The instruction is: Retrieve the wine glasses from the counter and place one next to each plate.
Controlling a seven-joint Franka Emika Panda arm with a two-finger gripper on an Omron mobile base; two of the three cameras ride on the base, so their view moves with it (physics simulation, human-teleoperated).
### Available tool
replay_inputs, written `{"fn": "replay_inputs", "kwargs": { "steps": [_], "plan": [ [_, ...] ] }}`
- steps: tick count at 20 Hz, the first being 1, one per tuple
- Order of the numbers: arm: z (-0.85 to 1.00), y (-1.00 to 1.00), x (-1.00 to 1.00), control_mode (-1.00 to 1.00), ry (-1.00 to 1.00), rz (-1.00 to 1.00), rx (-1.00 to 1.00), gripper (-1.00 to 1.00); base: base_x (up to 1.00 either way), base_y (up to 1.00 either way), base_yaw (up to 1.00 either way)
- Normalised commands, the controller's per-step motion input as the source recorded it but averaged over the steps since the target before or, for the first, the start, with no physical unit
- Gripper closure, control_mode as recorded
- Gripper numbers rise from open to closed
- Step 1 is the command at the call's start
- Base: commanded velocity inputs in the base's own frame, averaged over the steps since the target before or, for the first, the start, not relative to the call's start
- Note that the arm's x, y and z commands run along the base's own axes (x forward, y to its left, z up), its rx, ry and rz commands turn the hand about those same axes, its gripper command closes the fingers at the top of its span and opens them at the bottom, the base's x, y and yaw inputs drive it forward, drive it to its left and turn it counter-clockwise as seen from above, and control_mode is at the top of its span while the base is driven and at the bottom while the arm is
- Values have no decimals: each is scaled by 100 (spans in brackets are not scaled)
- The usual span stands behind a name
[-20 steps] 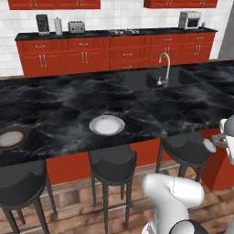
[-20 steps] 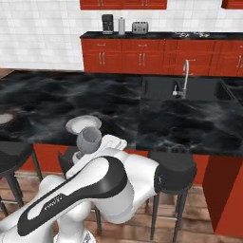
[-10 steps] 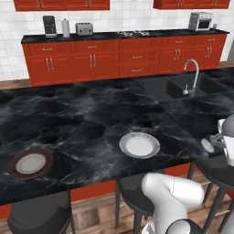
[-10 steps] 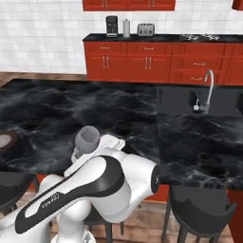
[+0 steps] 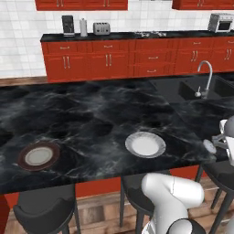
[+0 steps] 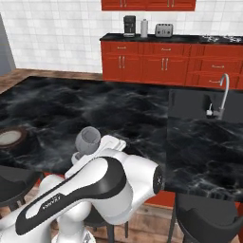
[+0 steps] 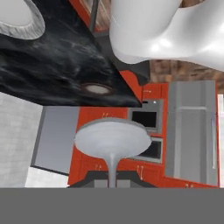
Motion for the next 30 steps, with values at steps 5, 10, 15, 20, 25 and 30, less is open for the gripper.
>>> {"fn": "replay_inputs", "kwargs": {
  "steps": [5,10,15,20,25,30],
  "plan": [
    [0,0,0,100,0,0,0,100,16,-19,19],
    [0,0,0,100,0,0,0,100,45,-6,6],
    [0,-5,59,-100,4,0,0,100,13,-1,1],
    [0,-17,74,-100,0,0,-4,100,0,0,0],
    [0,-14,58,-100,1,0,-10,100,0,0,0],
    [-10,-1,46,-100,5,0,-10,100,0,0,0]
  ]
}}
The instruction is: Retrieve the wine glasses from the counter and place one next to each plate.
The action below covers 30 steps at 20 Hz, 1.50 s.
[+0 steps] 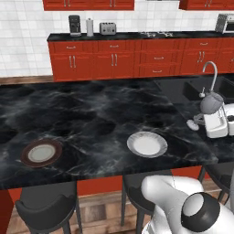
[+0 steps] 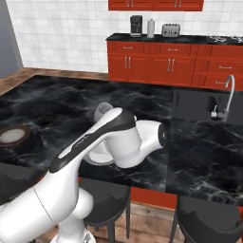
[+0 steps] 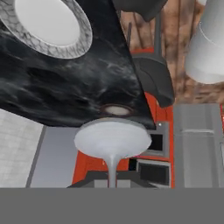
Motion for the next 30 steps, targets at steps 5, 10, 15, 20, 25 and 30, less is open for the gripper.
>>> {"fn": "replay_inputs", "kwargs": {
  "steps": [5,10,15,20,25,30],
  "plan": [
    [-23,0,23,-100,7,0,-8,100,0,0,0],
    [-39,0,9,-100,10,4,-8,100,0,0,0],
    [-34,-8,8,-100,10,2,-6,100,0,0,0],
    [-29,-18,9,-100,3,2,-3,100,0,0,0],
    [-27,-13,8,-100,-2,2,-2,100,0,0,0],
    [-31,-2,26,-100,-2,0,-5,100,0,0,0]
  ]
}}
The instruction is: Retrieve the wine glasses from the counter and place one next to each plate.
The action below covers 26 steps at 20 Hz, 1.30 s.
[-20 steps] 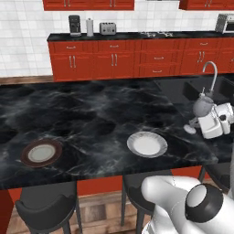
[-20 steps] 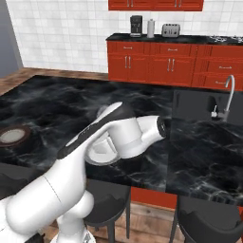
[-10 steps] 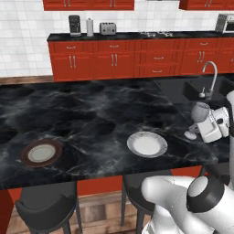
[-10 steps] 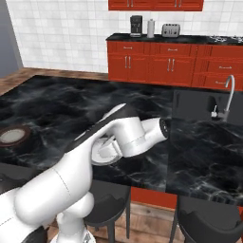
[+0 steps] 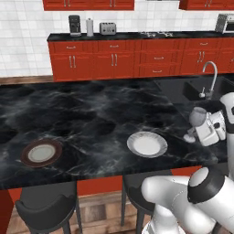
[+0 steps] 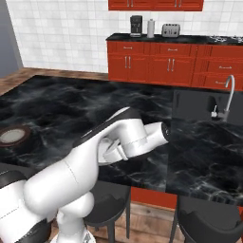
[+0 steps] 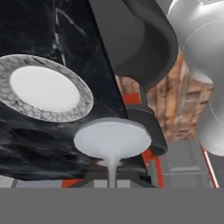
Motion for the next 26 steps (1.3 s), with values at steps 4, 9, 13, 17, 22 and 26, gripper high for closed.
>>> {"fn": "replay_inputs", "kwargs": {
  "steps": [4,9,13,17,22,26],
  "plan": [
    [-32,0,44,-100,0,-2,-3,100,0,0,0],
    [-30,-5,40,-100,1,-1,0,100,0,0,0],
    [-29,-21,29,-100,0,0,0,100,0,0,0],
    [-29,-21,26,-100,0,0,0,100,0,0,0],
    [-31,-7,30,-100,0,0,0,100,0,0,0],
    [-27,-15,31,-100,0,0,0,100,0,0,0]
  ]
}}
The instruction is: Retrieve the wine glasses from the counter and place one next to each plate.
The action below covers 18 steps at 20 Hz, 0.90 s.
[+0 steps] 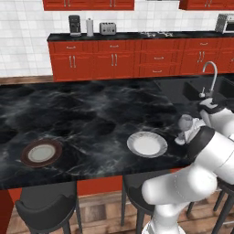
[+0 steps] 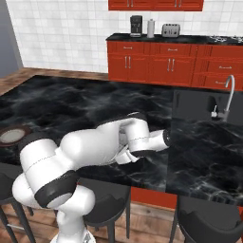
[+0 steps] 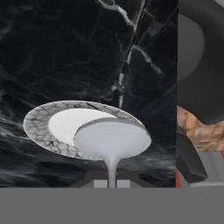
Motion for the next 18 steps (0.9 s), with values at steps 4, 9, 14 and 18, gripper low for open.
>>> {"fn": "replay_inputs", "kwargs": {
  "steps": [4,9,14,18],
  "plan": [
    [-27,-15,31,-100,0,0,0,100,0,0,0],
    [-32,-5,31,-100,0,0,0,100,0,0,0],
    [-27,-3,29,-100,0,0,0,100,0,0,0],
    [-18,-17,31,-100,0,0,0,100,0,0,0]
  ]
}}
